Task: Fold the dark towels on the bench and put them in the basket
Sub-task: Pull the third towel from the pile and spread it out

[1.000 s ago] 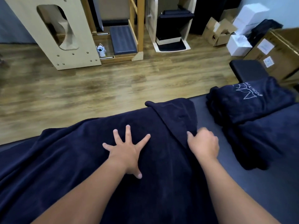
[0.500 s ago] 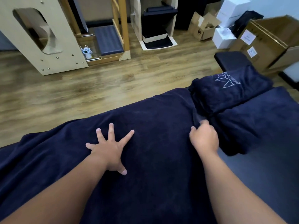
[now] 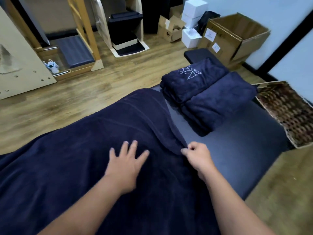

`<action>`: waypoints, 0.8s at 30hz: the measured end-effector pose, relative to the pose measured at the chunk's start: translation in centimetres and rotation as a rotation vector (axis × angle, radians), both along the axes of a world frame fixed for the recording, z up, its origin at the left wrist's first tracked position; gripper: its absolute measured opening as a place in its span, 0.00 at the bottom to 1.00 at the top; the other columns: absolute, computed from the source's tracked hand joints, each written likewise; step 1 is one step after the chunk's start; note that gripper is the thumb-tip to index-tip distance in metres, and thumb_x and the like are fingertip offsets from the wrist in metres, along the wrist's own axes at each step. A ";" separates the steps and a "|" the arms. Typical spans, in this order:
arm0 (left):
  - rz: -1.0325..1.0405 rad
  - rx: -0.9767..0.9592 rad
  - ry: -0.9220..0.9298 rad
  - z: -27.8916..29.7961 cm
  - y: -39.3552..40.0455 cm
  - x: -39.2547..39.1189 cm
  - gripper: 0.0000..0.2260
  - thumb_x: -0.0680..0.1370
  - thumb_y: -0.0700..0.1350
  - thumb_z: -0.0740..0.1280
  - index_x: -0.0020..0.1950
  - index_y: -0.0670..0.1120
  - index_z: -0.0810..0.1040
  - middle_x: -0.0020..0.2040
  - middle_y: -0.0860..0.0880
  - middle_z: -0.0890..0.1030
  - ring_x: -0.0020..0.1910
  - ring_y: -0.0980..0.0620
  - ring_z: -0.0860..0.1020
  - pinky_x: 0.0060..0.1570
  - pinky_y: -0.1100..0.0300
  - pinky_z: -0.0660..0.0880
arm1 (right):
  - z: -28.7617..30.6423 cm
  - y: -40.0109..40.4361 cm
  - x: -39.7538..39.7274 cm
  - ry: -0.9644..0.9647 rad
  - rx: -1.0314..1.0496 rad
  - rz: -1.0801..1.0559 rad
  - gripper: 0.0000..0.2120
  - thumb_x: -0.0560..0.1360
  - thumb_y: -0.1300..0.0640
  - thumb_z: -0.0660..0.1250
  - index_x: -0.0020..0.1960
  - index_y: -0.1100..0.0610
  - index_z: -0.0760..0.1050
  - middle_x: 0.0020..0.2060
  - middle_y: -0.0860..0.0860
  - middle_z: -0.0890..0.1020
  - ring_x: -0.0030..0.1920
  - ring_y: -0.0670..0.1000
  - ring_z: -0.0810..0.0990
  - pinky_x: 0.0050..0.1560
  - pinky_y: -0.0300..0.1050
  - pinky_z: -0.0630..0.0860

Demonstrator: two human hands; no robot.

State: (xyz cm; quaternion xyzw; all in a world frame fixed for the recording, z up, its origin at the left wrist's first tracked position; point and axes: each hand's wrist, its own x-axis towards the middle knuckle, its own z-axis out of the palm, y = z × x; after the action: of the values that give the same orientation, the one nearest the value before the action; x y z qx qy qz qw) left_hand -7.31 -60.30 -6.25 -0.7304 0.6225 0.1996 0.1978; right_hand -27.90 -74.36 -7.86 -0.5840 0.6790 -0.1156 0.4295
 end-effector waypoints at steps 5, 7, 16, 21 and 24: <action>0.006 0.144 0.099 -1.8 1.4 -5.4 0.55 0.71 0.70 0.69 0.78 0.61 0.28 0.76 0.43 0.21 0.76 0.31 0.28 0.70 0.24 0.47 | 3.7 -4.6 -3.7 0.063 -0.453 -0.351 0.15 0.75 0.50 0.72 0.37 0.57 0.72 0.37 0.52 0.80 0.42 0.58 0.76 0.46 0.49 0.72; 0.001 0.144 0.045 -1.9 1.5 -5.8 0.56 0.71 0.70 0.69 0.77 0.60 0.26 0.75 0.42 0.21 0.76 0.30 0.28 0.69 0.24 0.45 | 3.5 -4.7 -4.7 -0.024 -0.282 -0.274 0.13 0.74 0.46 0.72 0.43 0.56 0.78 0.42 0.50 0.83 0.46 0.55 0.80 0.51 0.49 0.76; -0.174 0.151 0.162 -1.5 3.6 -11.0 0.49 0.73 0.67 0.69 0.79 0.65 0.34 0.77 0.43 0.24 0.76 0.31 0.29 0.69 0.22 0.46 | 1.2 3.2 -10.6 0.353 0.035 -0.012 0.04 0.65 0.54 0.67 0.39 0.54 0.76 0.36 0.48 0.81 0.43 0.54 0.78 0.48 0.52 0.77; -0.206 0.198 0.128 -1.4 3.4 -11.3 0.54 0.71 0.68 0.72 0.75 0.69 0.29 0.74 0.43 0.20 0.74 0.29 0.27 0.68 0.21 0.46 | 2.5 1.5 -13.7 -0.188 -0.142 -0.176 0.13 0.70 0.57 0.75 0.35 0.54 0.71 0.31 0.52 0.75 0.34 0.51 0.71 0.34 0.46 0.66; -0.215 0.205 0.132 -1.2 3.3 -11.0 0.54 0.70 0.66 0.73 0.75 0.70 0.29 0.76 0.44 0.21 0.75 0.29 0.28 0.69 0.22 0.48 | 4.2 0.0 -15.4 0.414 -0.348 -0.197 0.12 0.74 0.48 0.72 0.40 0.54 0.75 0.41 0.55 0.83 0.46 0.60 0.80 0.45 0.49 0.74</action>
State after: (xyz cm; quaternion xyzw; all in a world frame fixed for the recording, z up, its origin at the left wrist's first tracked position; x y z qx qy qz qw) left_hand -18.30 -56.99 -7.47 -0.6209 0.6850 0.2873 0.2503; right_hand -43.30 -74.32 -3.67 -0.5913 0.7757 -0.1500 0.1615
